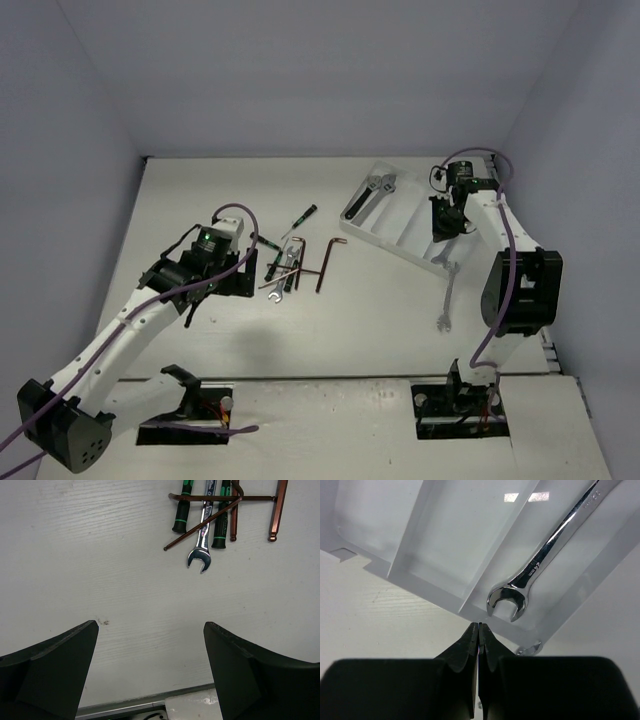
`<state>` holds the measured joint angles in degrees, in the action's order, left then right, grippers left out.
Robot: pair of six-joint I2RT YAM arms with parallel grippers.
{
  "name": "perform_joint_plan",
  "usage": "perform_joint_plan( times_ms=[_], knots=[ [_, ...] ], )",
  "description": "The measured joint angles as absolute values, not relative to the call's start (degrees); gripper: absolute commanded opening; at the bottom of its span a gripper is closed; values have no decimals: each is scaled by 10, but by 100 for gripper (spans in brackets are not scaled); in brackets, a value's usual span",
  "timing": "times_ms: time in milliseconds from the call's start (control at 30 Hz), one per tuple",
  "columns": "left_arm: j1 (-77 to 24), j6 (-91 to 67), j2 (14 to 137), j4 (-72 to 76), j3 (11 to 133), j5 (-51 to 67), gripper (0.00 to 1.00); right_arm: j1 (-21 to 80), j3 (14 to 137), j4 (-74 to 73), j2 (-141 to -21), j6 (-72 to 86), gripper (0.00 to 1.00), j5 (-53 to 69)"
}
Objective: Sort the tools into containers
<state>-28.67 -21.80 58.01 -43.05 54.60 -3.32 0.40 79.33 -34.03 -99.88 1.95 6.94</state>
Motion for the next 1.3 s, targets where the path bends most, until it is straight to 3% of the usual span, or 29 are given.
perform_joint_plan(
  times_ms=[33,200,400,667,1300],
  knots=[
    [-287,-217,582,-430,546,-33,85,4,792,-339,-999,13,3,69],
    [-287,-216,586,-430,546,-33,85,13,765,-329,-990,-13,36,63],
    [-287,-217,593,-428,549,-27,85,22,653,-310,-890,58,54,-26],
    [-287,-216,600,-421,561,-11,85,8,628,-319,-825,138,60,-107],
    [-287,-182,556,-417,560,21,85,4,452,-216,-826,339,61,-81]
  ],
)
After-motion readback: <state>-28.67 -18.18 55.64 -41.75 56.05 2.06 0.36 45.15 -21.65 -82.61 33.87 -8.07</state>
